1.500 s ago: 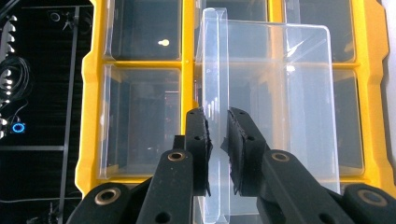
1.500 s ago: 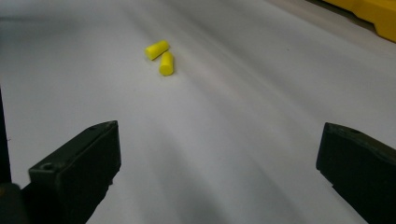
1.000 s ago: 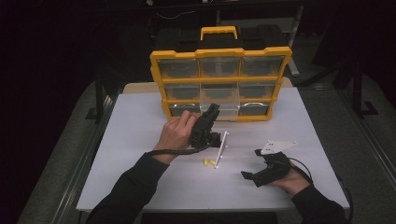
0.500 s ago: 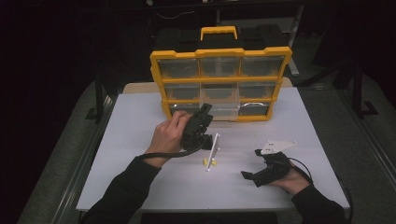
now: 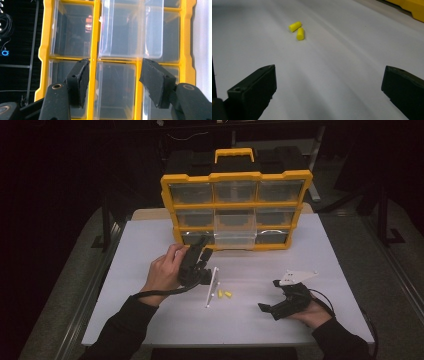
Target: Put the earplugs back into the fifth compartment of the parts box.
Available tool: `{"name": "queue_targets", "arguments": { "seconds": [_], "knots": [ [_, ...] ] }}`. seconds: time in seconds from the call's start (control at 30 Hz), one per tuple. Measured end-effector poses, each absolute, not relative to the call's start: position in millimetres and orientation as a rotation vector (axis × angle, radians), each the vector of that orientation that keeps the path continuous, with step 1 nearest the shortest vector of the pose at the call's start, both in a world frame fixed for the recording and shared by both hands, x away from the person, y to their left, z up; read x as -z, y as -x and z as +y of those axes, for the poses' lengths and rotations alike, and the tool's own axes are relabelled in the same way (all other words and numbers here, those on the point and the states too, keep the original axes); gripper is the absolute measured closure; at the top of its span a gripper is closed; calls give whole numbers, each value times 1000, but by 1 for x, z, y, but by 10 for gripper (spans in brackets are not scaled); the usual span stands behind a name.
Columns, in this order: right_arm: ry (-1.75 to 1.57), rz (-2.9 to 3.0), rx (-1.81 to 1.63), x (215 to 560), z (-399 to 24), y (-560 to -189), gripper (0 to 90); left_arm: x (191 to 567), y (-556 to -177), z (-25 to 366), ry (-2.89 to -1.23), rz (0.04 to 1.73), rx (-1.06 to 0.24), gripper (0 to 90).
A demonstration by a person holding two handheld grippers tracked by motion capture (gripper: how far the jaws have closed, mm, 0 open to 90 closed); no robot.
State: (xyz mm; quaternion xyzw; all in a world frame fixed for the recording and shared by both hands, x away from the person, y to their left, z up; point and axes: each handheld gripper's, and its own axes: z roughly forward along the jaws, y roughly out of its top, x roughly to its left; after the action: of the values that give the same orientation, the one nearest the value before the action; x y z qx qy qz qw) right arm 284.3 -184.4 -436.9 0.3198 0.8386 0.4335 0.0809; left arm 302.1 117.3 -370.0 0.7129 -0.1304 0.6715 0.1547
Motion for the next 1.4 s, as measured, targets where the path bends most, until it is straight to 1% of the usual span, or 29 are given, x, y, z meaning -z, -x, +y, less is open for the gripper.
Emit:
{"name": "queue_targets", "arguments": {
  "seconds": [0.4,0.73,1.1,1.4],
  "knots": [
    [-954,2506,-1292,437,-184,-285,0,380,-299,140,-2048,-318,-1916,331],
    [-947,2507,-1296,437,-185,-284,0,396,-295,158,-2099,-292,-1909,289],
    [-942,2510,-1294,437,-184,-284,0,411,-286,174,-2141,-258,-1905,144],
    [-941,2509,-1293,437,-184,-284,0,421,-284,179,-2173,-229,-1896,75]
  ]
}}
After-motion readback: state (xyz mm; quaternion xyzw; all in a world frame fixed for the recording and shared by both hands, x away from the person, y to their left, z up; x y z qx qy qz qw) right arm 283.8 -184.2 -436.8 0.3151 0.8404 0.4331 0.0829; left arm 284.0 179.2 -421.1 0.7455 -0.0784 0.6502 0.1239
